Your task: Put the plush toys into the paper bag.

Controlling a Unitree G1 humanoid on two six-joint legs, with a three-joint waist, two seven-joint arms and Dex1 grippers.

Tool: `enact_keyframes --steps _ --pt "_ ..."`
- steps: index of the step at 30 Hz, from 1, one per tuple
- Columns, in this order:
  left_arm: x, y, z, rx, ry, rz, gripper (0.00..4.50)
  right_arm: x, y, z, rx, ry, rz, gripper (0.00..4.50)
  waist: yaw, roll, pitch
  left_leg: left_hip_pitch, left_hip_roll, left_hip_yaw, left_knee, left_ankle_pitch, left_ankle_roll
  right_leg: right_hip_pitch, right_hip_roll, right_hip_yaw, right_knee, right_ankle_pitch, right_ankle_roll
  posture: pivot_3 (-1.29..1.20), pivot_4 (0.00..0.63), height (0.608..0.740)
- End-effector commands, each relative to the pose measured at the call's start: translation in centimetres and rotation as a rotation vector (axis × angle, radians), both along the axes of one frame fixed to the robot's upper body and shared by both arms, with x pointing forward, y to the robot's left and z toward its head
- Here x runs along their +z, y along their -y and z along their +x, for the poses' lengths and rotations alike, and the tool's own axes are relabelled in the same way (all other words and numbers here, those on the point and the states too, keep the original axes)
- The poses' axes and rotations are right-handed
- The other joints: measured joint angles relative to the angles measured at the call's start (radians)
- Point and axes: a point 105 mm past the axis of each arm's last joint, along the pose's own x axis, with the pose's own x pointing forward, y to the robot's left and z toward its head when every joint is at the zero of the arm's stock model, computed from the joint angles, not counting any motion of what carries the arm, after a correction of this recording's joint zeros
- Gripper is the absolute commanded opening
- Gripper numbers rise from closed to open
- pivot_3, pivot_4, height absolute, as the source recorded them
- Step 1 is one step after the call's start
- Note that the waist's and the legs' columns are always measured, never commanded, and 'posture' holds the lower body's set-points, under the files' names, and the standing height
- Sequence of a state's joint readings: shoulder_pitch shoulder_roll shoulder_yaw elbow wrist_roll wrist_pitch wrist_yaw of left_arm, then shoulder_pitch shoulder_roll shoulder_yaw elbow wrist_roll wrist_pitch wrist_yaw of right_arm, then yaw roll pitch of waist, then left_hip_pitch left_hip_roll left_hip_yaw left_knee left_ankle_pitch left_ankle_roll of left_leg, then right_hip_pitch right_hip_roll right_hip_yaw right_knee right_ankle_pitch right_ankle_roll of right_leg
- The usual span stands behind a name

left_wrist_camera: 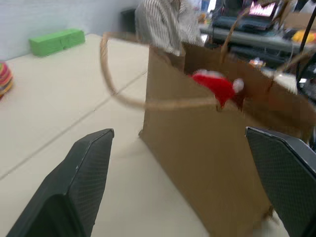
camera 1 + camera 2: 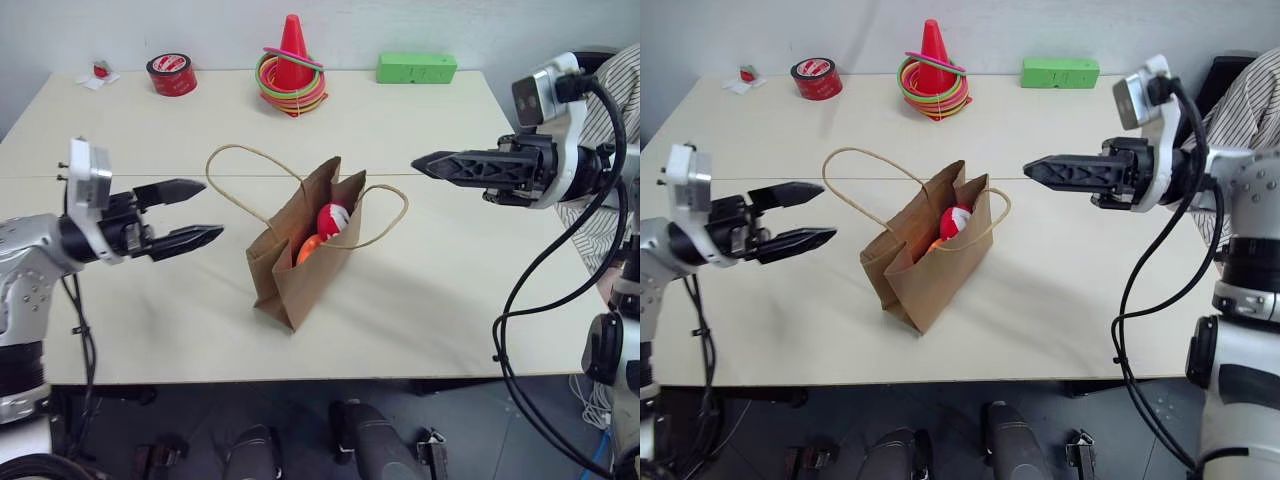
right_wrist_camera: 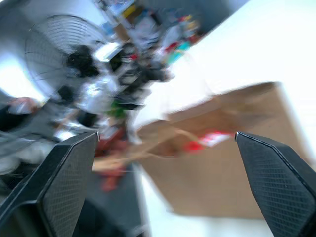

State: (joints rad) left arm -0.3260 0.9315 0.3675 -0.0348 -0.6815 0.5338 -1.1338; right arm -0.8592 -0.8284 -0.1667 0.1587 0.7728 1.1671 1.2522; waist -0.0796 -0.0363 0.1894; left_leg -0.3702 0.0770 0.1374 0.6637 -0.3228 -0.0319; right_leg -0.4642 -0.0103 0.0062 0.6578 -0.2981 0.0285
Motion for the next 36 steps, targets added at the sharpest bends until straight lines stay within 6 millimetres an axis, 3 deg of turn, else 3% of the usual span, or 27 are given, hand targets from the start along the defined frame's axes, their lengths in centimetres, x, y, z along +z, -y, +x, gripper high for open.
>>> enact_keyframes --steps 1,2,5,12,14,24,27,30,36 --pt "-0.8 0.2 -2.4 -0.043 -0.027 0.04 4.5 -4.8 0.8 -0.8 0.008 0.236 -0.238 3.87 0.002 0.0 0.0 0.0 0.001 0.0 -0.001 -0.001 0.0 0.0 0.0 -0.001 -0.002 0.0 0.0 0.0 0.15 0.74" --pt "-1.3 0.8 -3.3 -0.063 -0.042 0.031 4.5 -7.2 0.7 -1.3 0.035 0.305 -0.306 3.55 0.004 0.0 0.0 0.0 0.001 0.0 -0.001 -0.002 0.0 0.0 0.0 -0.001 -0.002 -0.001 0.001 0.0 0.15 0.74" --pt "-2.1 2.3 -4.8 -0.085 -0.052 0.012 4.5 -10.8 -0.2 -2.8 0.106 0.386 -0.344 2.47 0.006 0.001 0.0 -0.001 0.001 0.001 0.001 -0.002 0.0 0.0 0.0 0.0 -0.001 -0.001 0.001 0.0 0.15 0.74" --pt "-2.7 7.4 -5.1 -0.025 0.044 -0.13 4.5 -13.5 -7.5 -4.0 0.176 0.588 -0.244 0.02 -0.004 0.0 0.0 0.012 0.001 0.003 0.001 0.0 -0.001 0.01 0.001 0.002 0.002 0.004 -0.001 0.0 0.15 0.74" --pt "-2.8 8.8 -4.7 0.007 0.071 -0.165 4.5 -13.8 -9.3 -3.7 0.183 0.625 -0.233 0.02 -0.002 0.0 0.0 0.021 0.001 0.0 -0.001 -0.001 -0.001 0.02 0.002 0.002 0.001 0.004 -0.002 0.0 0.15 0.74" --pt "-4.1 11.8 -2.2 0.105 0.107 -0.194 4.5 -12.7 -15.3 -2.1 0.168 0.754 -0.181 0.02 0.004 -0.001 0.0 0.019 0.001 0.0 0.0 0.0 -0.002 0.02 0.002 0.001 0.0 0.003 -0.002 0.0 0.15 0.74" --pt "-4.0 11.5 -1.1 0.15 0.117 -0.2 3.9 -12.6 -16.2 -1.8 0.161 0.771 -0.182 0.0 0.005 -0.001 0.0 0.019 0.001 0.0 0.0 0.001 -0.002 0.02 0.002 0.001 0.0 0.003 -0.002 0.0 0.15 0.74" --pt "-4.1 11.5 -0.4 0.161 0.108 -0.204 2.99 -12.7 -16.6 -1.7 0.156 0.778 -0.187 0.0 0.005 -0.001 0.0 0.019 0.001 0.0 0.0 0.001 -0.002 0.02 0.002 0.001 0.0 0.003 -0.002 0.0 0.15 0.74" --pt "-4.6 10.9 0.2 0.122 0.083 -0.154 1.05 -12.6 -15.2 -2.2 0.156 0.755 -0.174 0.0 0.005 -0.001 0.0 0.019 0.001 0.0 0.0 0.0 -0.002 0.019 0.002 0.001 0.0 0.003 -0.002 0.0 0.15 0.74"
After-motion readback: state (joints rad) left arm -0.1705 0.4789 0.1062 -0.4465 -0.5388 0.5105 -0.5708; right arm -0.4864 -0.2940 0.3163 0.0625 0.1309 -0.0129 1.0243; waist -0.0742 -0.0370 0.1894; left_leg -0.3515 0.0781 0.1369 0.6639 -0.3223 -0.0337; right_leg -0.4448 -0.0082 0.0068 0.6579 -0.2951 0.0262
